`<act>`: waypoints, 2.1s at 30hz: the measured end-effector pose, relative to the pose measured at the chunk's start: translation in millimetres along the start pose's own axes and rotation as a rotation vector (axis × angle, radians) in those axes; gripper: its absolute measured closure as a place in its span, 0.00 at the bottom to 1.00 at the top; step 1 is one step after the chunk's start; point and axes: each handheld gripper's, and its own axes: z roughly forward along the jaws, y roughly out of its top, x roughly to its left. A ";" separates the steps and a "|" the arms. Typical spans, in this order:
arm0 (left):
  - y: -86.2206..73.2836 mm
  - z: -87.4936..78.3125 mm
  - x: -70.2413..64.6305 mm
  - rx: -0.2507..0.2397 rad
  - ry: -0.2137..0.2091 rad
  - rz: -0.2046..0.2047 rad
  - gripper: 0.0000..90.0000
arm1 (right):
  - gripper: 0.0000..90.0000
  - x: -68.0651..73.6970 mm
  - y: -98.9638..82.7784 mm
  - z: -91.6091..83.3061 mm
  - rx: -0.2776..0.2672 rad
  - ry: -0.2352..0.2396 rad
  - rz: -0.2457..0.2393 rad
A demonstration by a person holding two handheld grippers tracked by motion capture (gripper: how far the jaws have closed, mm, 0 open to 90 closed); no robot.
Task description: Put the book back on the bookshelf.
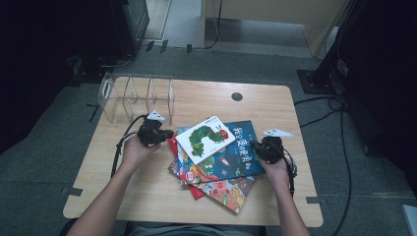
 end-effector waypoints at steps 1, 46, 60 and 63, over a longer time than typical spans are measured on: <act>1.3 2.2 -0.3 0.004 -0.005 0.000 0.96 | 0.99 0.4 1.2 2.3 0.011 0.003 0.004; -32.0 -21.0 -40.2 0.089 -0.116 -0.010 0.92 | 1.00 39.6 28.9 48.1 0.069 0.137 -0.122; -36.2 -31.0 -28.5 0.098 -0.128 -0.093 0.69 | 1.00 57.4 28.3 54.2 0.068 0.188 -0.173; -34.0 -31.3 -23.6 0.064 -0.151 -0.134 0.61 | 1.00 61.1 27.9 54.6 0.069 0.189 -0.182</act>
